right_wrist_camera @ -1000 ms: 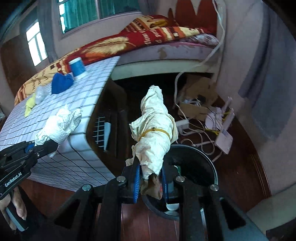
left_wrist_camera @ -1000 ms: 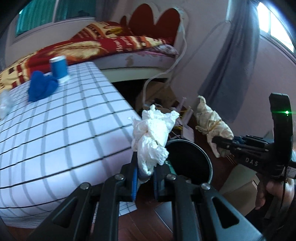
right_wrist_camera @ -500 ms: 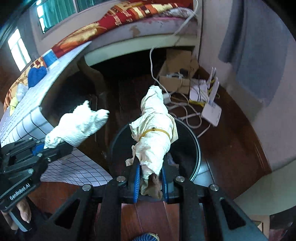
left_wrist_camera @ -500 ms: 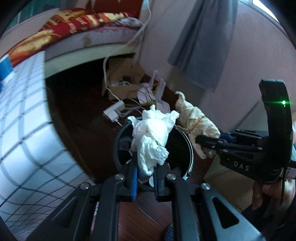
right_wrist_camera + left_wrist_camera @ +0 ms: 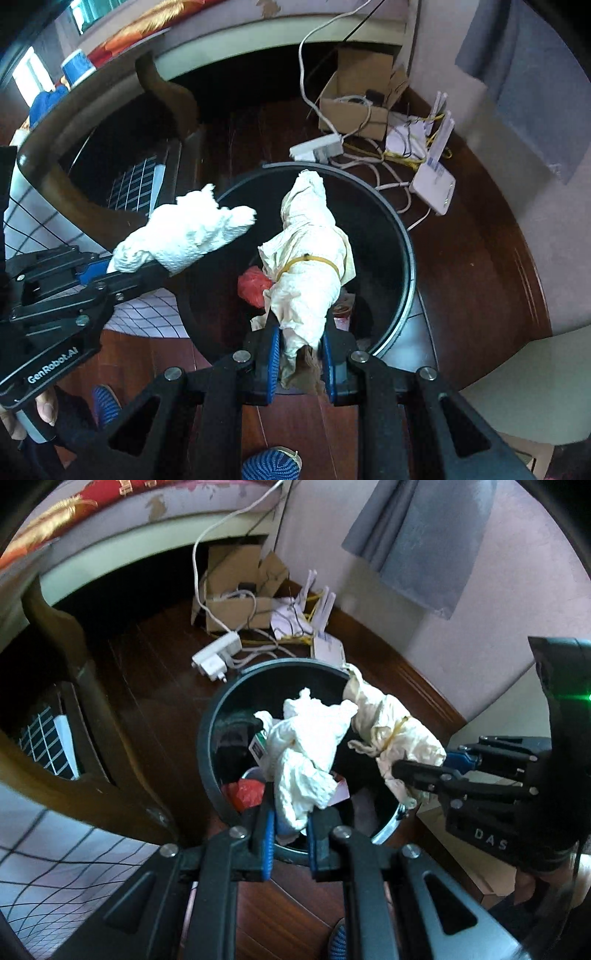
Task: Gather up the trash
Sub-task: 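Open both tools to drop the tissue and cloth into the bin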
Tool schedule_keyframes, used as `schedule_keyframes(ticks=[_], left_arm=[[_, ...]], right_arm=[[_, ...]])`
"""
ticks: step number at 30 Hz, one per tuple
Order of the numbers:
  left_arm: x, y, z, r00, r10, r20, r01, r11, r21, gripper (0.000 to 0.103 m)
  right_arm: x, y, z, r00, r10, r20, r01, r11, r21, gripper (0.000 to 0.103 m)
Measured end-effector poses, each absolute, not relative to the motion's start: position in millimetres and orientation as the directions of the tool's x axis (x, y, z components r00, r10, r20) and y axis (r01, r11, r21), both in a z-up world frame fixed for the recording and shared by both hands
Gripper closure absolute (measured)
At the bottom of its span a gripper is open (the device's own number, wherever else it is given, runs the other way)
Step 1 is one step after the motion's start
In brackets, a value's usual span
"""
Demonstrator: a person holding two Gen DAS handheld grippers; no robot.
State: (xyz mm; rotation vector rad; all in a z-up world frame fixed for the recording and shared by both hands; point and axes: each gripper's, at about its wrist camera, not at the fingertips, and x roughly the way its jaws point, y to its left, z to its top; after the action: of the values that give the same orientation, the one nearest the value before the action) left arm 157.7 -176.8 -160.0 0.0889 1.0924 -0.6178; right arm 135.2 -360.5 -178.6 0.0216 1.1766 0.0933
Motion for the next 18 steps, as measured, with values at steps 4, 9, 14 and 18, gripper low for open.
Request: schedule_keyframes(ticks=[4,9,14,18], left_arm=[[163.1,-180.5,-173.6,0.284,-0.416,-0.864,0.505,0.831,-0.234,0.087],[170.6,-181.3,-196.0,0.239,-0.409,-0.881,0.498,0.830,-0.250,0.062],[159.7,-167.9,-197.3,0.304,-0.296,-0.905,0.452,0.881,-0.136,0.023],[155.8,-166.8,-198.8,0.337,-0.251,-0.907,0.428,0.899,-0.090,0.001]], right_arm=[[140.9,-357.1,-190.3,0.361,0.073,-0.930,-0.070,0.996,0.051,0.082],[145.6,-355.5,-204.5,0.341,0.014,-0.940,-0.097,0.995,-0.021,0.048],[143.5,-380.6,-208.5,0.321,-0.126,-0.939,-0.011,0.991,-0.137,0.011],[142.2,-393.3,-212.1,0.292,-0.137,-0.947,0.059,0.990,-0.125,0.000]])
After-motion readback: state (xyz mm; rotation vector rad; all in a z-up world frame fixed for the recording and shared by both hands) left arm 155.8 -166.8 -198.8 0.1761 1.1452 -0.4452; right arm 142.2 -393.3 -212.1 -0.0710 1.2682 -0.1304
